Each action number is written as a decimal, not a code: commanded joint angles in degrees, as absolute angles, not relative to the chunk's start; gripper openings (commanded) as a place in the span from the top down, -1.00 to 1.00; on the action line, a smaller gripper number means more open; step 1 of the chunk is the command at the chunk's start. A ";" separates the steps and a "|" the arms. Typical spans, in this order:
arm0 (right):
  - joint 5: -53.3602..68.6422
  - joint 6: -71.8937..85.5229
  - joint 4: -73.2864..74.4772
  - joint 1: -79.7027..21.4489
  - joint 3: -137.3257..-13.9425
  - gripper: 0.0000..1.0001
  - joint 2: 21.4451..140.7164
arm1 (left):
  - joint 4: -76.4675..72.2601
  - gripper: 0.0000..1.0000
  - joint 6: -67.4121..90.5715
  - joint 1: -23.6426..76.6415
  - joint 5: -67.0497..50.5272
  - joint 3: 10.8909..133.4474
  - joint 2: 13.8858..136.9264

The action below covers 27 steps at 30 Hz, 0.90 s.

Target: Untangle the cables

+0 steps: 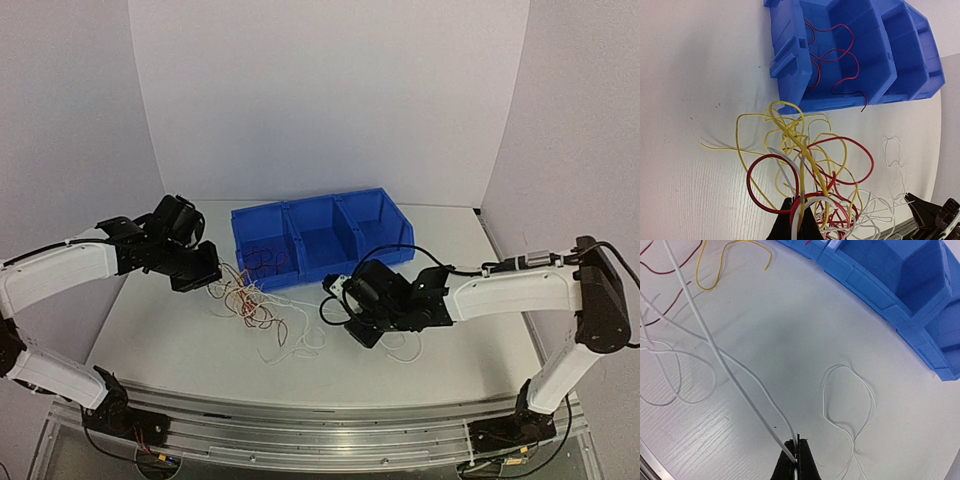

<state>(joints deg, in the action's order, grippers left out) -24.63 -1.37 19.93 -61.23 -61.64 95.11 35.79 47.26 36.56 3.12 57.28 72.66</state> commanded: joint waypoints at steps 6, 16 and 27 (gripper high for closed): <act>0.08 -3.33 27.87 -60.86 -61.05 1.00 93.57 | 27.35 1.00 35.03 35.33 -9.22 55.66 71.53; 8.56 -6.95 28.18 -60.85 -71.28 0.98 106.75 | 22.61 1.00 29.64 35.37 -20.26 55.74 72.64; 6.24 -6.78 26.56 -60.88 -76.83 0.62 110.92 | 22.13 1.00 28.18 35.39 -23.11 56.36 71.12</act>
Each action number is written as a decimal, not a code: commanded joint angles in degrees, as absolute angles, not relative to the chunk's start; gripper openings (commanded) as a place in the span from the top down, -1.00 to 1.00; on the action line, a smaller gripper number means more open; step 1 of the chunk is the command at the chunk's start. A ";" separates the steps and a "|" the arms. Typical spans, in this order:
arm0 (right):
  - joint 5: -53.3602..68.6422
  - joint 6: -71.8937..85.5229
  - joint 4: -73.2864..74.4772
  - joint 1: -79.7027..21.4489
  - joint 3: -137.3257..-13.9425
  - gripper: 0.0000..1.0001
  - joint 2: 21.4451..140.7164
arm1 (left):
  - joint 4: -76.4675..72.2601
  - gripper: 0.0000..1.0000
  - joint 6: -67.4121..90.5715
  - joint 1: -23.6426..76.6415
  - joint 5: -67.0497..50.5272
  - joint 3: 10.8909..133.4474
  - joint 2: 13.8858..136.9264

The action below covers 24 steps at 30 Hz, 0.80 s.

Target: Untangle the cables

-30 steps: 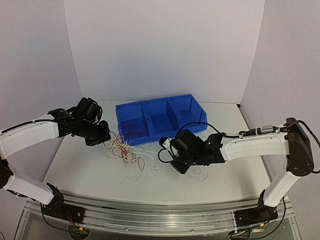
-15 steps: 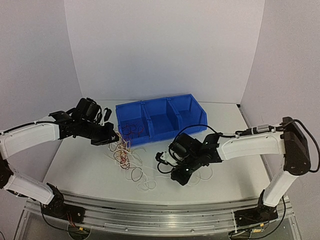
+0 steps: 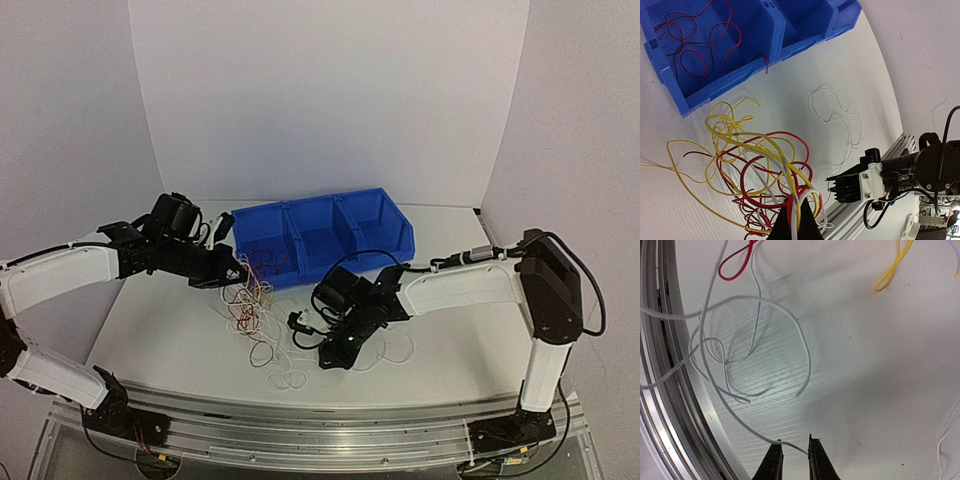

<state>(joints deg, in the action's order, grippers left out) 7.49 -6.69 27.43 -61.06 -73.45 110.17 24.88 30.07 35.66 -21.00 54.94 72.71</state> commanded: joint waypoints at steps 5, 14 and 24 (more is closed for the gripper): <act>3.91 -7.49 24.63 -60.88 -78.87 0.59 112.98 | 22.36 1.00 27.78 35.42 -24.02 57.19 71.18; 12.02 -6.83 20.17 -60.92 -80.75 0.58 117.25 | 22.85 1.00 28.03 35.36 -23.29 58.18 71.16; 14.91 -12.54 14.76 -61.36 -77.60 0.46 116.38 | 24.94 1.00 27.96 35.33 -21.89 60.50 71.44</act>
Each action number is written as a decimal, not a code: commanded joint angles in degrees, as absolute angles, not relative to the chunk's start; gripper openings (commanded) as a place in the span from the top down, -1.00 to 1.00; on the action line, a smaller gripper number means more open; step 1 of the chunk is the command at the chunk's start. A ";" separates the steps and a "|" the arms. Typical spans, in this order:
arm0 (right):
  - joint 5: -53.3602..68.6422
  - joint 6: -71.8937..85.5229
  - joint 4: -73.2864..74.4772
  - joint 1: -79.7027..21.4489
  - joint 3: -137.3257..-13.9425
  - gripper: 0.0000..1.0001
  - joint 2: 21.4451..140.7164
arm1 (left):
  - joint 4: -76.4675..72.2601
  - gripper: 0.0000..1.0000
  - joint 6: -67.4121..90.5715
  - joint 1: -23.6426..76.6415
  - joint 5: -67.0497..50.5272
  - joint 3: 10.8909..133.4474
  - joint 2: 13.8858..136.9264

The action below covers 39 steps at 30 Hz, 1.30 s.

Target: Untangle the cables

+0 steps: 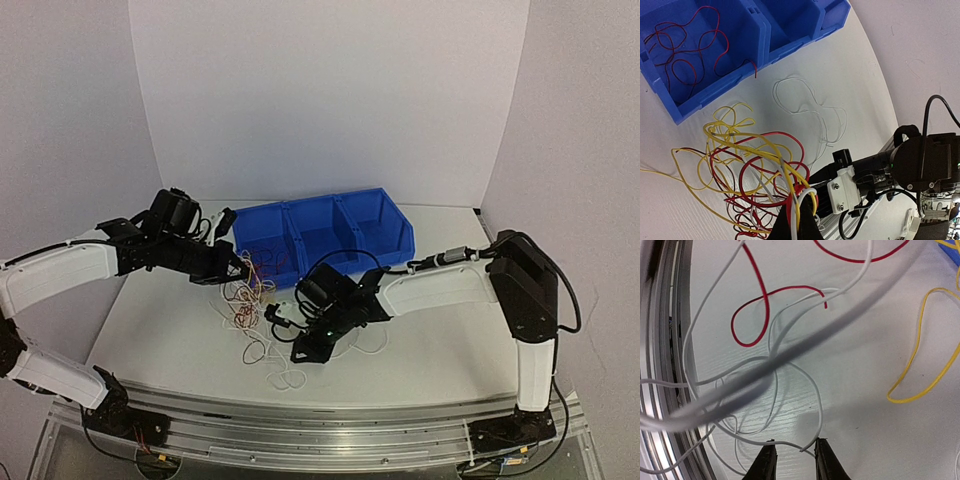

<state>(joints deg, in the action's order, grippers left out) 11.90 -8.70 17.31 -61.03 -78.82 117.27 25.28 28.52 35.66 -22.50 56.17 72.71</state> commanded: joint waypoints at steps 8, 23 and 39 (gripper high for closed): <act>11.25 -15.49 14.41 -61.57 -79.98 0.38 118.43 | 25.17 1.00 28.55 35.33 -23.68 61.71 70.48; -13.00 -5.74 11.81 -61.59 -72.48 1.00 111.91 | 33.01 1.00 31.90 35.33 -7.32 64.22 69.68; -49.39 14.76 36.44 -33.63 -49.59 1.00 65.89 | 43.05 1.00 35.12 29.17 11.81 64.80 70.84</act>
<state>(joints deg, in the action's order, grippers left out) -42.89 11.35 27.13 -38.37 -51.52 70.81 40.54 33.64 31.94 6.93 62.87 71.11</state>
